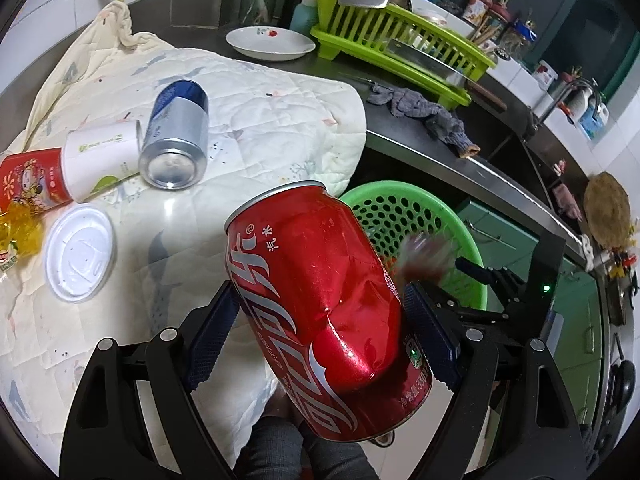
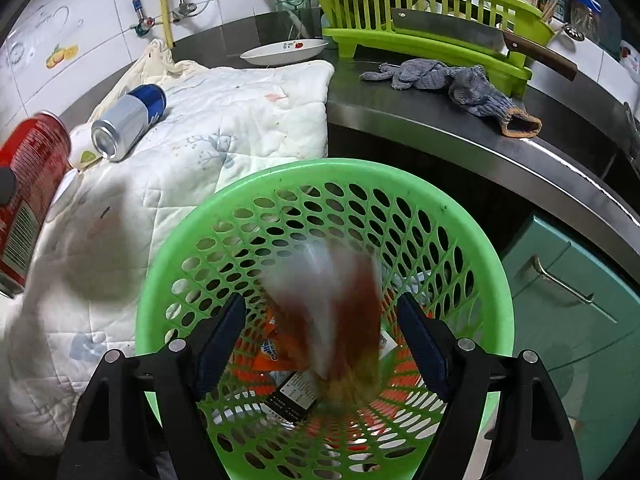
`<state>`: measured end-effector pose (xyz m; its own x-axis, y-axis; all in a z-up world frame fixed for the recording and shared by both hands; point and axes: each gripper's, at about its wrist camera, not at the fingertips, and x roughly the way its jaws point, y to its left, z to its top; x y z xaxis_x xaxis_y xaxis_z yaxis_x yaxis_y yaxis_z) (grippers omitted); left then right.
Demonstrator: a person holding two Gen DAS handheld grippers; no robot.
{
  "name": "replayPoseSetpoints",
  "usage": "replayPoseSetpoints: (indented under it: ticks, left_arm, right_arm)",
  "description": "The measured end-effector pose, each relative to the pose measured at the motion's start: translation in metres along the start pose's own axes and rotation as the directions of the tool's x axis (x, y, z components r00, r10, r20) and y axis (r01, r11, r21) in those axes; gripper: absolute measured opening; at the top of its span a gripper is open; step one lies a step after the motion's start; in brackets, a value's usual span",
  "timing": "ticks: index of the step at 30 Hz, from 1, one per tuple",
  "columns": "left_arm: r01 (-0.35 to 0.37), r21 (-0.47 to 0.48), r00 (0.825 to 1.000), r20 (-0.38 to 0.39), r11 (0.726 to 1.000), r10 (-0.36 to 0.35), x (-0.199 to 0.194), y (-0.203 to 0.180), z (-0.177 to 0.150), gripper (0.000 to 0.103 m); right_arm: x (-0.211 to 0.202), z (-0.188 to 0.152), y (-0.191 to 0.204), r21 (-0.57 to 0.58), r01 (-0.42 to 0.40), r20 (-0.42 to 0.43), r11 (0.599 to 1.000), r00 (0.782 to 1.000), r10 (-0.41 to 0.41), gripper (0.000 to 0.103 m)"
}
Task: Collect trash
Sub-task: 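Lift the can and juice bottle, carry both over the green basket and open both tools, then move the left tool over the white plastic lid while the right approaches the blue-silver can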
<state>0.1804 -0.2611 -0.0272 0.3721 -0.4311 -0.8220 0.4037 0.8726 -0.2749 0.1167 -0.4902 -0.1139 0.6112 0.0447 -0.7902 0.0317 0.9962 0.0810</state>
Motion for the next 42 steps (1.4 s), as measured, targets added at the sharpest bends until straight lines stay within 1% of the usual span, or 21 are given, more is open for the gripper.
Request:
replayPoseSetpoints:
  ticks: [6,11,18,23,30,34,36,38,40,42]
  left_arm:
    - [0.017,0.025,0.999,-0.029,1.000,-0.016,0.017,-0.013,0.001,0.082]
    - [0.035,0.043,0.998,-0.054,0.998,-0.033,0.032,-0.025,0.002,0.082]
    - [0.059,0.088,0.995,-0.088,0.994,-0.051,0.061,-0.051,0.004,0.082]
    - [0.059,0.137,0.993,-0.113,0.989,-0.044,0.083,-0.067,0.005,0.083]
    - [0.059,0.156,0.991,-0.125,0.986,-0.040,0.104,-0.075,0.003,0.084]
    - [0.062,0.163,0.990,-0.139,0.985,-0.040,0.110,-0.076,0.000,0.084]
    - [0.076,0.156,0.989,-0.141,0.985,-0.054,0.109,-0.075,-0.002,0.085]
    - [0.085,0.154,0.989,-0.131,0.984,-0.065,0.106,-0.074,-0.003,0.087]
    - [0.075,0.158,0.991,-0.122,0.985,-0.056,0.103,-0.073,-0.004,0.087]
    - [0.079,0.156,0.992,-0.109,0.985,-0.062,0.095,-0.069,-0.005,0.087]
  right_arm:
    - [-0.016,-0.001,-0.003,0.004,0.014,0.031,1.000,0.999,-0.014,0.075]
    - [-0.032,-0.005,-0.009,0.012,0.041,0.058,0.999,0.997,-0.042,0.075]
    - [-0.051,-0.019,-0.023,0.039,0.068,0.074,0.997,0.995,-0.071,0.075]
    - [-0.062,-0.027,-0.031,0.056,0.085,0.087,0.995,0.992,-0.089,0.075]
    - [-0.071,-0.038,-0.036,0.073,0.093,0.090,0.993,0.991,-0.100,0.075]
    - [-0.071,-0.040,-0.034,0.070,0.094,0.087,0.993,0.991,-0.100,0.075]
    - [-0.072,-0.039,-0.032,0.064,0.092,0.089,0.994,0.991,-0.098,0.075]
    - [-0.073,-0.039,-0.030,0.060,0.093,0.093,0.994,0.991,-0.098,0.075]
    - [-0.074,-0.039,-0.027,0.060,0.089,0.096,0.994,0.991,-0.095,0.075]
    - [-0.076,-0.038,-0.025,0.055,0.088,0.100,0.995,0.991,-0.093,0.075]
